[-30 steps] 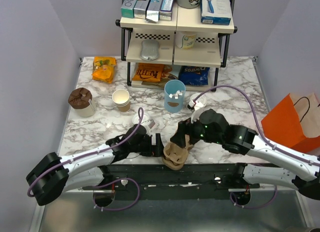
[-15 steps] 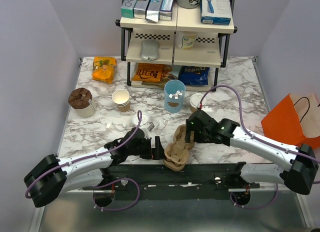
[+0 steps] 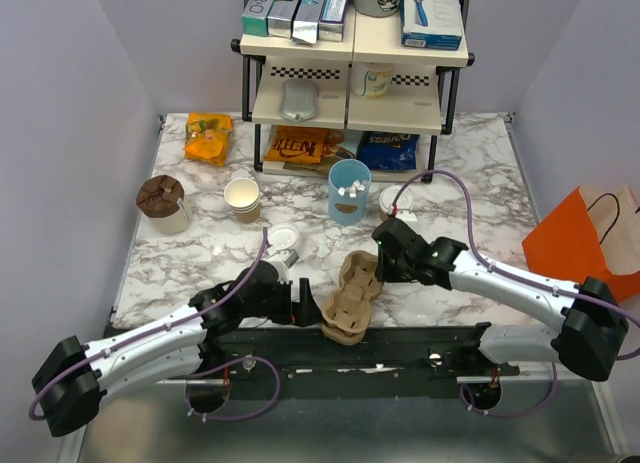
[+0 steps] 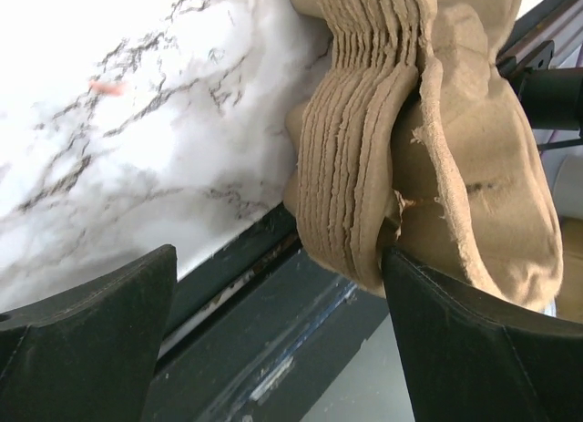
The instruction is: Pack the takeout coffee
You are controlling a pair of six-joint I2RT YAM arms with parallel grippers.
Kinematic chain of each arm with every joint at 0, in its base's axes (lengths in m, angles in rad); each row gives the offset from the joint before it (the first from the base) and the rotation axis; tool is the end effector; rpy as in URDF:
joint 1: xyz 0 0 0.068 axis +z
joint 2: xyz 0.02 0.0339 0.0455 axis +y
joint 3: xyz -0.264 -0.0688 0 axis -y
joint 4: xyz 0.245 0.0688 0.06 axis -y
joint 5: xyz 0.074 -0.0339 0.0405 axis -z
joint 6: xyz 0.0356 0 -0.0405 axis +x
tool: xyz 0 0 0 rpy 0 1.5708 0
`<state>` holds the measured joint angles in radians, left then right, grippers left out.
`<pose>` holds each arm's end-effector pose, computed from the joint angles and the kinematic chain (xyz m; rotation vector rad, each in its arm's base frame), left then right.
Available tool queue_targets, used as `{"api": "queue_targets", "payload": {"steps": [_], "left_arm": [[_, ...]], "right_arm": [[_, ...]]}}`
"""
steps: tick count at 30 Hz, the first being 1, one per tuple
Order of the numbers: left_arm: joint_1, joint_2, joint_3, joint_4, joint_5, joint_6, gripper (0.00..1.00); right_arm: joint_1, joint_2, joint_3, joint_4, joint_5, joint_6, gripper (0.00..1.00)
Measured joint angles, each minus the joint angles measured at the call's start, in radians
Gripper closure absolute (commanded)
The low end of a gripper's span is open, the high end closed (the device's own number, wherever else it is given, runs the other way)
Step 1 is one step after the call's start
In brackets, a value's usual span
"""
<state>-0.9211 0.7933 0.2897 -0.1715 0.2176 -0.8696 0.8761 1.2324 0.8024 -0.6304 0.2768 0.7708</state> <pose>0.0926 -0.1346 0.1680 0.1967 2.5103 -1.1145 0.1566 0.1727 0.2205 -0.0422 2.5869 0.2500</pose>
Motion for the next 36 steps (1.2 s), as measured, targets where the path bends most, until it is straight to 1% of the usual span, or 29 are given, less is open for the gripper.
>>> {"api": "queue_targets", "payload": {"steps": [3, 5, 9, 11, 16, 18, 20, 25, 29, 33, 34, 36], "left_arm": [[-0.003, -0.063, 0.0, -0.058, -0.013, -0.002, 0.01], [-0.003, -0.1, 0.0, -0.098, -0.024, -0.003, 0.01], [-0.003, -0.139, -0.001, -0.16, -0.043, -0.018, 0.01], [-0.003, -0.154, -0.001, -0.18, -0.051, -0.036, 0.01], [-0.003, -0.186, 0.01, -0.197, -0.072, -0.059, 0.01], [-0.003, -0.186, 0.022, -0.189, -0.084, -0.06, 0.01], [-0.003, -0.171, 0.031, -0.171, -0.099, -0.063, 0.01], [-0.003, -0.096, 0.039, -0.114, -0.124, -0.071, 0.01], [-0.001, -0.05, 0.045, -0.092, -0.136, -0.074, 0.01], [0.008, -0.046, 0.047, -0.088, -0.153, -0.079, 0.01], [0.01, -0.049, 0.047, -0.092, -0.159, -0.081, 0.01], [0.014, -0.066, 0.047, -0.106, -0.175, -0.085, 0.01]], "right_arm": [[-0.006, 0.004, 0.0, 0.043, -0.01, -0.026, 0.76], [-0.01, 0.011, 0.0, 0.06, -0.014, -0.046, 0.76], [-0.023, 0.019, 0.0, 0.097, -0.022, -0.107, 0.81], [-0.032, 0.025, 0.001, 0.112, -0.029, -0.147, 0.82], [-0.044, 0.042, 0.01, 0.181, -0.093, -0.326, 0.82], [-0.046, 0.047, 0.018, 0.219, -0.153, -0.421, 0.82], [-0.047, 0.053, 0.03, 0.249, -0.245, -0.528, 0.82], [-0.044, 0.08, 0.063, 0.266, -0.416, -0.739, 0.76], [-0.044, 0.135, 0.106, 0.245, -0.497, -0.819, 0.73], [-0.044, 0.189, 0.148, 0.222, -0.529, -0.863, 0.62], [-0.044, 0.198, 0.156, 0.219, -0.531, -0.877, 0.52], [-0.046, 0.211, 0.175, 0.218, -0.533, -0.9, 0.44]]}}
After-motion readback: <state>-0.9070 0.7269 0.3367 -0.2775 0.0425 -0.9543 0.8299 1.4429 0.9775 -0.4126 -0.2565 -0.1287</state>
